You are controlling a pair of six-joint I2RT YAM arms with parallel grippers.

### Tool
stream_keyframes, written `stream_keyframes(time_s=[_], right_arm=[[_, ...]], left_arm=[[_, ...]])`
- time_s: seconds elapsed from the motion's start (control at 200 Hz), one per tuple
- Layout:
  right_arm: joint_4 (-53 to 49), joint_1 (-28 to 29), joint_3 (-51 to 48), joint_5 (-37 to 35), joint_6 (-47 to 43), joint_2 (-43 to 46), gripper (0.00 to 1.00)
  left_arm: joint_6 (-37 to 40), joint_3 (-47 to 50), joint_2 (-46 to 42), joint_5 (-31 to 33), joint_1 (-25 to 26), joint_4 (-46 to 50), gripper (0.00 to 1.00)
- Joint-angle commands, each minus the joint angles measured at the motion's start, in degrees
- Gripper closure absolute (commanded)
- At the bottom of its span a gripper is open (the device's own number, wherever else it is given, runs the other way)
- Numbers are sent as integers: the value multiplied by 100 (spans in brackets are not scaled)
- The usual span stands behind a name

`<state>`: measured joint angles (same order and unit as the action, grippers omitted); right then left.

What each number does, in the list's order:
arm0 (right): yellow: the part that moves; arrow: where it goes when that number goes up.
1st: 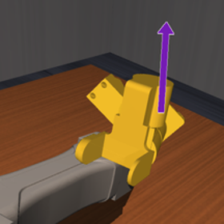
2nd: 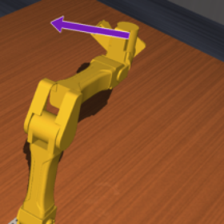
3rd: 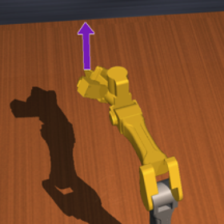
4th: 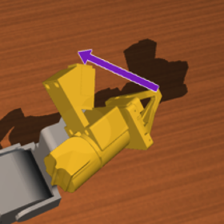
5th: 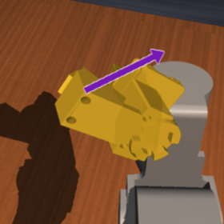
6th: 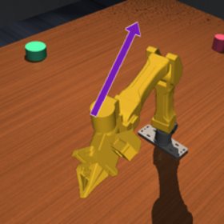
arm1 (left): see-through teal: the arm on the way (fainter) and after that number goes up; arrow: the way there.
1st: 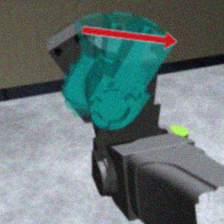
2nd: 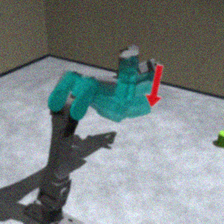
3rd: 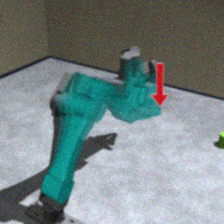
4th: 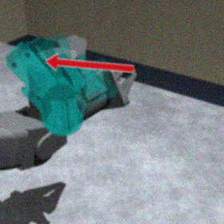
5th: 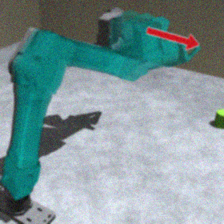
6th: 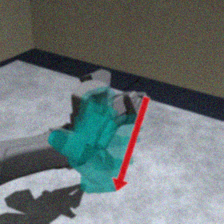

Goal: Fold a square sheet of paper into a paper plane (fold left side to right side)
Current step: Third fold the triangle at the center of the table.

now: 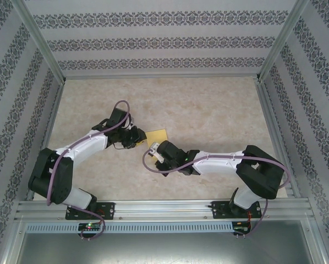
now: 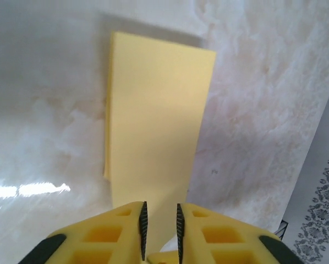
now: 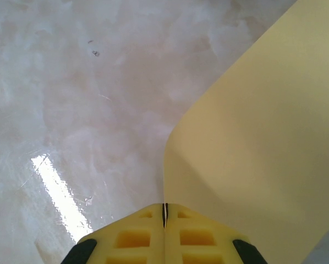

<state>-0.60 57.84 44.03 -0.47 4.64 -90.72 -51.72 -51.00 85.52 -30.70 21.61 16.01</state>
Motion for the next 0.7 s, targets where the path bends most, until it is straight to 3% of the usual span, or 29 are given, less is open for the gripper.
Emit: stream_keyframes(time_s=[0.0, 0.365, 0.694], right_arm=[[76, -112, 141, 260, 299, -71, 100], [146, -364, 123, 654, 579, -69, 100], [113, -763, 145, 1160, 865, -89, 100]], left_arm=[[482, -382, 629, -550, -55, -230, 82], [1252, -2013, 2714, -1168, 233, -23, 89], [1512, -2195, 3339, -1039, 314, 236, 94]])
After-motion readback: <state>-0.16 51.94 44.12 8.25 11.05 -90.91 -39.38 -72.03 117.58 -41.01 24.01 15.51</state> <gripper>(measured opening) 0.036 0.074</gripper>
